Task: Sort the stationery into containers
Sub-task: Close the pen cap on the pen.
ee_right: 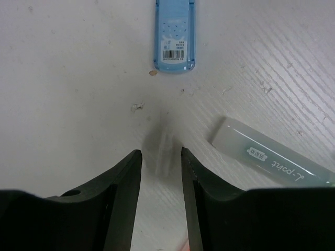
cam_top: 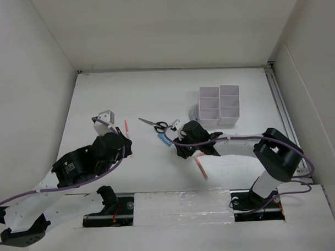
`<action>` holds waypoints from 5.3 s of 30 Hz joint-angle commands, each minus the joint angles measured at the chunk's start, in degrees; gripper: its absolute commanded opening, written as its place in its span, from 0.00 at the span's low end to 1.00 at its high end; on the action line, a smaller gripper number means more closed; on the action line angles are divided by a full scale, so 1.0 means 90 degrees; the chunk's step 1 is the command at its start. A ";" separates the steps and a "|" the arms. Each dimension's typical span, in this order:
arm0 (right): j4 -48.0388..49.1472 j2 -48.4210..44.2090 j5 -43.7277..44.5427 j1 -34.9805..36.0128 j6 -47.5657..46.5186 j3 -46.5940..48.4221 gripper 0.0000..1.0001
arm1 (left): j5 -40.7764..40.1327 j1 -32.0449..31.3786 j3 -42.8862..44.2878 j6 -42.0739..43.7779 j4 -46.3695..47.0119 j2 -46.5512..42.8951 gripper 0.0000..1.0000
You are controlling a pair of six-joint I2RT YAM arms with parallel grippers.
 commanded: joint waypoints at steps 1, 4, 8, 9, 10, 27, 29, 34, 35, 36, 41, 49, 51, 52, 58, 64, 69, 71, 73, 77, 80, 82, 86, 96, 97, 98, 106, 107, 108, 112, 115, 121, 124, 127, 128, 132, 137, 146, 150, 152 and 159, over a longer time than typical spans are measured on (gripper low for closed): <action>0.0287 0.0066 0.0024 0.0064 0.0016 0.0248 0.42 | -0.0160 0.0003 0.0089 -0.0081 -0.0038 0.0066 0.00; 0.0287 0.0183 0.0111 0.0064 0.0016 0.0248 0.37 | -0.0160 0.0003 0.0089 -0.0081 -0.0038 0.0145 0.00; 0.0024 0.0339 0.0189 0.0064 0.0143 0.0364 0.33 | -0.0093 0.0003 0.0089 -0.0013 -0.0038 0.0204 0.00; -0.0034 0.0339 0.0248 0.0064 0.0143 0.0365 0.32 | -0.0092 0.0003 0.0089 -0.0013 -0.0038 0.0204 0.00; -0.0093 0.0397 0.0248 0.0064 0.0143 0.0433 0.32 | -0.0092 0.0003 0.0089 -0.0013 -0.0038 0.0204 0.00; -0.0572 0.0330 0.1235 0.0425 0.0484 0.0121 0.32 | -0.0033 0.0003 0.0089 0.0163 0.0079 0.0145 0.00; -0.0572 0.0330 0.1302 0.0425 0.0485 0.0063 0.32 | -0.0033 0.0003 0.0089 0.0163 0.0137 0.0145 0.00; -0.0835 0.0330 0.1751 0.0591 0.0611 0.0062 0.32 | 0.0025 0.0003 0.0089 0.0163 0.0138 0.0145 0.00; -0.0836 0.0330 0.1810 0.0649 0.0612 0.0062 0.32 | 0.0025 0.0003 0.0089 0.0163 0.0138 0.0145 0.00; -0.0836 0.0330 0.1888 0.0650 0.0670 -0.0015 0.32 | 0.0025 0.0003 0.0089 0.0163 0.0138 0.0145 0.00; -0.0836 0.0388 0.1957 0.0708 0.0729 -0.0132 0.32 | 0.0025 0.0003 0.0089 0.0163 0.0138 0.0145 0.00; -0.0836 0.0593 0.2084 0.0708 0.0797 -0.0201 0.32 | 0.0025 0.0003 0.0089 0.0222 0.0138 0.0145 0.00; -0.0836 0.0661 0.2142 0.0776 0.0797 -0.0201 0.30 | 0.0025 0.0003 0.0089 0.0222 0.0138 0.0145 0.00; -0.0836 0.0662 0.2143 0.0777 0.0797 -0.0201 0.30 | 0.0025 0.0003 0.0089 0.0222 0.0138 0.0145 0.00; -0.0836 0.0789 0.2143 0.0835 0.0914 -0.0259 0.07 | 0.0025 0.0003 0.0089 0.0222 0.0138 0.0145 0.00; -0.0777 0.0789 0.2085 0.0894 0.0983 -0.0386 0.00 | 0.0025 0.0003 0.0089 0.0164 0.0079 0.0145 0.00; -0.0534 0.0468 0.2026 0.0894 0.0983 -0.0591 0.00 | 0.0025 0.0003 0.0089 0.0163 0.0079 0.0145 0.00; -0.0329 0.0243 0.1870 0.0894 0.0983 -0.0679 0.00 | 0.0025 0.0003 0.0089 0.0163 0.0079 0.0145 0.00; -0.0182 -0.0204 0.1733 0.0894 0.0896 -0.0739 0.00 | 0.0093 0.0003 0.0089 0.0241 0.0137 0.0213 0.00; -0.0123 -0.1153 0.1246 0.0504 0.0652 -0.0739 0.00 | 0.0221 0.0003 -0.0038 0.0485 0.0537 0.0272 0.00; -0.0045 -0.2041 0.0602 -0.0052 0.0388 -0.0602 0.00 | 0.0454 0.0003 -0.0242 0.0670 0.0898 0.0272 0.00; -0.0045 -0.2442 0.0006 -0.0618 0.0329 -0.0330 0.00 | 0.0883 0.0003 -0.0427 0.1041 0.1551 0.0117 0.00; 0.0121 -0.3204 -0.1214 -0.1682 0.0241 0.0208 0.00 | 0.1762 0.0003 -0.1208 0.1618 0.3104 -0.0089 0.00; 0.3350 -0.3772 -0.2866 -0.2524 0.2446 0.0191 0.00 | 0.3706 0.0003 -0.2323 0.2311 0.6522 0.0877 0.00; 0.3692 -0.3830 -0.2867 -0.2524 0.2864 0.0083 0.00 | 0.3813 0.0003 -0.2410 0.2370 0.6737 0.0936 0.00; 0.4430 -0.3830 -0.2867 -0.2524 0.3061 -0.0054 0.00 | 0.4017 0.0003 -0.2411 0.2467 0.7107 0.0994 0.00; 0.6713 -0.3967 -0.2204 -0.2466 0.4362 -0.1401 0.00 | 0.4780 0.0003 -0.2684 0.2877 0.8135 0.0917 0.00; 0.6810 -0.4025 -0.2126 -0.2465 0.4362 -0.1461 0.00 | 0.4839 0.0003 -0.2684 0.2936 0.8136 0.0849 0.00; 0.6898 -0.4026 -0.2067 -0.2407 0.4362 -0.1529 0.00 | 0.4840 0.0003 -0.2742 0.2937 0.8136 0.0790 0.00; 0.7076 -0.4143 -0.1803 -0.2290 0.4362 -0.1656 0.00 | 0.4683 0.0003 -0.2743 0.2937 0.8048 0.0848 0.00; 0.7133 -0.4143 -0.1637 -0.2221 0.4294 -0.1588 0.00 | 0.4742 0.0003 -0.2743 0.2937 0.8048 0.0907 0.00; 0.7844 -0.4075 -0.1247 -0.2085 0.4791 -0.1988 0.00 | 0.4742 0.0003 -0.2870 0.2937 0.8253 0.0839 0.00; 0.8382 -0.4016 -0.0983 -0.1910 0.4870 -0.2174 0.00 | 0.4742 0.0003 -0.2928 0.2937 0.8331 0.0780 0.00; 0.8539 -0.3899 -0.0885 -0.1636 0.4782 -0.2262 0.00 | 0.4820 0.0003 -0.2928 0.2995 0.8390 0.0780 0.00; 0.8675 -0.3812 -0.0827 -0.1577 0.4724 -0.2262 0.00 | 0.4820 0.0003 -0.2928 0.2995 0.8390 0.0780 0.00; 0.8988 -0.3645 -0.0826 -0.1508 0.4782 -0.2321 0.00 | 0.4820 0.0003 -0.2928 0.2995 0.8390 0.0780 0.00; 0.8988 -0.3528 -0.0709 -0.1391 0.4665 -0.2379 0.00 | 0.4820 0.0003 -0.2928 0.2995 0.8390 0.0721 0.00; 0.9203 -0.3411 -0.0709 -0.1391 0.4723 -0.2379 0.00 | 0.4683 0.0003 -0.2928 0.2995 0.8331 0.0721 0.00; 0.9107 -0.3537 -0.0709 -0.1391 0.4723 -0.2379 0.00 | 0.4683 0.0003 -0.2870 0.2995 0.8263 0.0721 0.00; 0.8979 -0.3605 -0.0787 -0.1391 0.4723 -0.2379 0.00 | 0.4683 0.0003 -0.2870 0.2995 0.8263 0.0721 0.00; 0.8842 -0.3791 -0.0903 -0.1460 0.4723 -0.2379 0.00 | 0.4615 0.0003 -0.2870 0.2995 0.8263 0.0721 0.00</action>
